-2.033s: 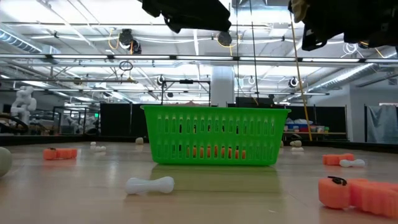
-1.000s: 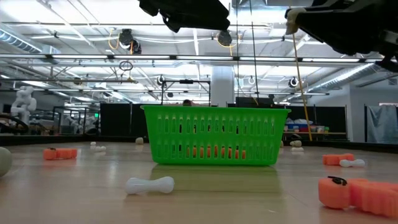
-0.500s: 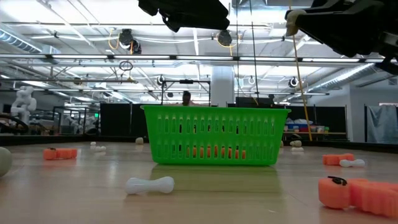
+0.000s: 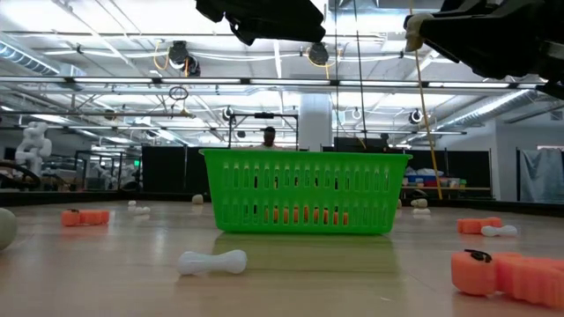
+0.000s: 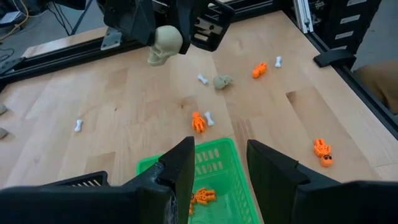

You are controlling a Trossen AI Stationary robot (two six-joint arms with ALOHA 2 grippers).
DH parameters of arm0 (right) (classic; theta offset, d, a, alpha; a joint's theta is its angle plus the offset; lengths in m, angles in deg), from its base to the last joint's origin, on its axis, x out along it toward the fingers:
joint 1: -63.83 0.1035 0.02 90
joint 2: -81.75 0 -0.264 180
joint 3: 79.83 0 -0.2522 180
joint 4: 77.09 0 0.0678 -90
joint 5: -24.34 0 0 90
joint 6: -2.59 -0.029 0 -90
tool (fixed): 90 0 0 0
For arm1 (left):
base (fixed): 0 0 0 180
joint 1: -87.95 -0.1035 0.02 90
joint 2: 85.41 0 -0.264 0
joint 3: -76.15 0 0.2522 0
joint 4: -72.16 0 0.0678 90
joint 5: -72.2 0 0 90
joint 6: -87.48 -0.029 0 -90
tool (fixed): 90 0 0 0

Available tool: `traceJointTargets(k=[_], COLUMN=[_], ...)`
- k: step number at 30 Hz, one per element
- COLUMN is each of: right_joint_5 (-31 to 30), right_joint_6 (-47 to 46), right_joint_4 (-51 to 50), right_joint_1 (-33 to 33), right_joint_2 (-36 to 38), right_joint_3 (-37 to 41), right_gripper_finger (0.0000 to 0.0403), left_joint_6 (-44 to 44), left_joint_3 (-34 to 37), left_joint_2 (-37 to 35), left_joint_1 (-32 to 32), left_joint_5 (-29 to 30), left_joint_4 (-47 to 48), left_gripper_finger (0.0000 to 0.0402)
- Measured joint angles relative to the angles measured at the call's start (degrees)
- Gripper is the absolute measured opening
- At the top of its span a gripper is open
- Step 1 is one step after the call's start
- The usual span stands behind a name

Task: Sort Halloween decoration
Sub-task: Put the gray skull toy into the black basket

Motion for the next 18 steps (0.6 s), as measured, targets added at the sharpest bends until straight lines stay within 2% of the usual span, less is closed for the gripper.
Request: traceJointTargets(k=[10,14,16,18], right_joint_5=[-0.17,-8.01,-12.73,-14.87], right_joint_6=[-10.26,-16.27,-19.67,-22.30], right_joint_4=[0.02,-2.42,-5.90,-11.10], right_joint_1=[0.00,0.00,-0.05,-0.45], right_joint_2=[0.00,0.00,0.00,0.00], right_joint_3=[0.00,-1.80,-3.76,-6.26], right_gripper_finger=[0.0059,0.0059,0.0059,0.0059], left_joint_6=[0.00,0.00,0.02,0.12], left_joint_3=[0.00,-0.01,-0.02,0.00], left_joint_2=[0.00,0.00,0.00,0.01], left_joint_1=[-0.01,-0.01,-0.01,-0.01], left_joint_5=[-0.02,-0.01,0.18,1.48], left_joint_4=[0.08,1.04,1.98,2.85], left_gripper_finger=[0.0145,0.0145,0.0145,0.0145])
